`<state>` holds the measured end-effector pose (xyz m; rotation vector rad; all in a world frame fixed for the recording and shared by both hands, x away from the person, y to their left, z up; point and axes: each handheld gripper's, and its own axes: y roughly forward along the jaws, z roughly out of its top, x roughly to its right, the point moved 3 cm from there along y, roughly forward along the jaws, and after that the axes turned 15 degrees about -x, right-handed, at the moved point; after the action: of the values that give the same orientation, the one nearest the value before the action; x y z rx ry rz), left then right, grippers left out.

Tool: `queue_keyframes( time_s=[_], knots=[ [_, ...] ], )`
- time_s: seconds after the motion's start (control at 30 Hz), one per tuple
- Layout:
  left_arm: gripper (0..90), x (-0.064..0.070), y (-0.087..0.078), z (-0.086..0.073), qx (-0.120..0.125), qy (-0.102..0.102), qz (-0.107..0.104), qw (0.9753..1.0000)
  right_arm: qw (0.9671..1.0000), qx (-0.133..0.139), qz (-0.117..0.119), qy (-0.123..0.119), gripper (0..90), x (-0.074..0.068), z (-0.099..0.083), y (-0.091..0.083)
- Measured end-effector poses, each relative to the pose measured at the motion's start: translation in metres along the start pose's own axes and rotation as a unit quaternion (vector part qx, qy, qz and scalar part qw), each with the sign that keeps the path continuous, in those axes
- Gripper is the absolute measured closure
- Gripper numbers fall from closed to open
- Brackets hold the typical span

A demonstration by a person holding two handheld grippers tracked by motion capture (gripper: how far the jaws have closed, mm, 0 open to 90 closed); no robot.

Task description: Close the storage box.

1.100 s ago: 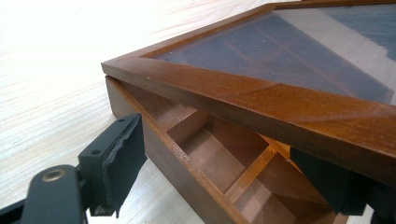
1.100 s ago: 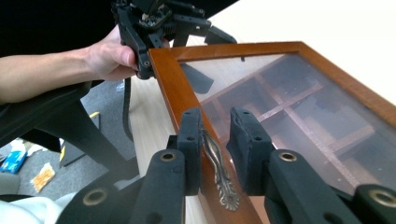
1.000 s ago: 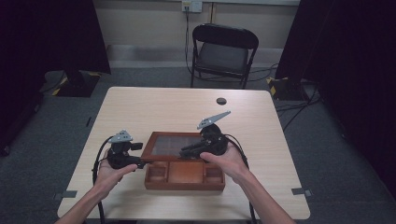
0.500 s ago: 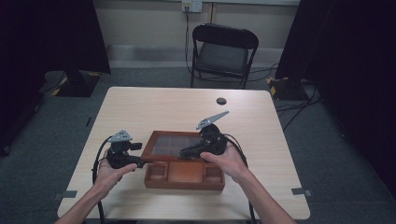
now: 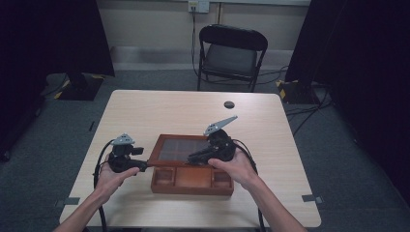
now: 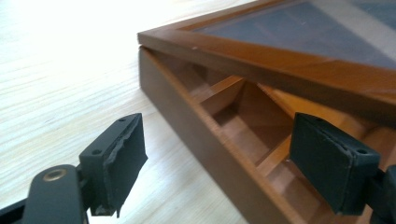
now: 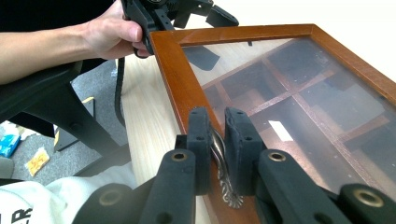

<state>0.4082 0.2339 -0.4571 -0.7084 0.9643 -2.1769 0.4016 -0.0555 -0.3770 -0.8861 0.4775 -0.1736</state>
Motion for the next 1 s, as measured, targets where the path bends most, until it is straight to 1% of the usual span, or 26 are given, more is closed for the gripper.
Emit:
queue_keyframes(
  time_s=[0.07, 0.1, 0.17, 0.23, 0.3, 0.37, 0.43, 0.6, 0.63, 0.8, 0.83, 1.0],
  knots=[
    [18.1, -0.003, -0.001, -0.001, 0.000, -0.003, 0.003, 1.0000, 1.0000, -0.001, -0.004, -0.001, 81.2, -0.001, -0.001, 0.000],
    [18.2, -0.004, -0.001, -0.001, 0.001, -0.008, 0.004, 1.0000, 1.0000, -0.003, -0.005, -0.001, 81.2, -0.001, -0.002, 0.001],
    [18.1, -0.006, -0.002, -0.001, 0.000, -0.009, 0.007, 0.9999, 1.0000, -0.006, -0.006, -0.002, 81.2, -0.002, -0.004, 0.002],
    [18.2, -0.009, -0.003, -0.001, 0.002, -0.020, 0.008, 0.9998, 0.9999, -0.010, -0.006, -0.002, 81.1, -0.002, -0.006, 0.004],
    [18.2, -0.010, -0.004, -0.001, 0.002, -0.019, 0.009, 0.9998, 0.9999, -0.012, -0.008, -0.004, 81.1, -0.003, -0.007, 0.005],
    [18.2, -0.010, -0.007, -0.001, 0.008, -0.023, 0.009, 0.9997, 0.9998, -0.020, -0.009, -0.004, 81.1, -0.004, -0.009, 0.009],
    [18.2, -0.010, -0.007, -0.001, 0.009, -0.024, 0.008, 0.9996, 0.9997, -0.024, -0.008, -0.007, 81.2, -0.004, -0.011, 0.012],
    [18.2, -0.010, -0.008, -0.001, 0.009, -0.023, 0.007, 0.9997, 0.9996, -0.027, -0.009, -0.007, 81.1, -0.004, -0.015, 0.016],
    [18.2, -0.010, -0.008, -0.001, 0.009, -0.022, 0.007, 0.9997, 0.9994, -0.033, -0.009, -0.006, 81.1, -0.005, -0.018, 0.019],
    [18.2, -0.010, -0.008, -0.002, 0.009, -0.023, 0.006, 0.9997, 0.9991, -0.040, -0.007, -0.006, 81.2, -0.004, -0.023, 0.024],
    [18.2, -0.010, -0.007, -0.001, 0.008, -0.023, 0.006, 0.9997, 0.9989, -0.047, -0.004, -0.003, 81.2, -0.004, -0.025, 0.028],
    [18.2, -0.009, -0.007, -0.001, 0.005, -0.019, 0.008, 0.9998, 0.9987, -0.051, -0.003, -0.005, 81.3, -0.003, -0.027, 0.032]
  ],
)
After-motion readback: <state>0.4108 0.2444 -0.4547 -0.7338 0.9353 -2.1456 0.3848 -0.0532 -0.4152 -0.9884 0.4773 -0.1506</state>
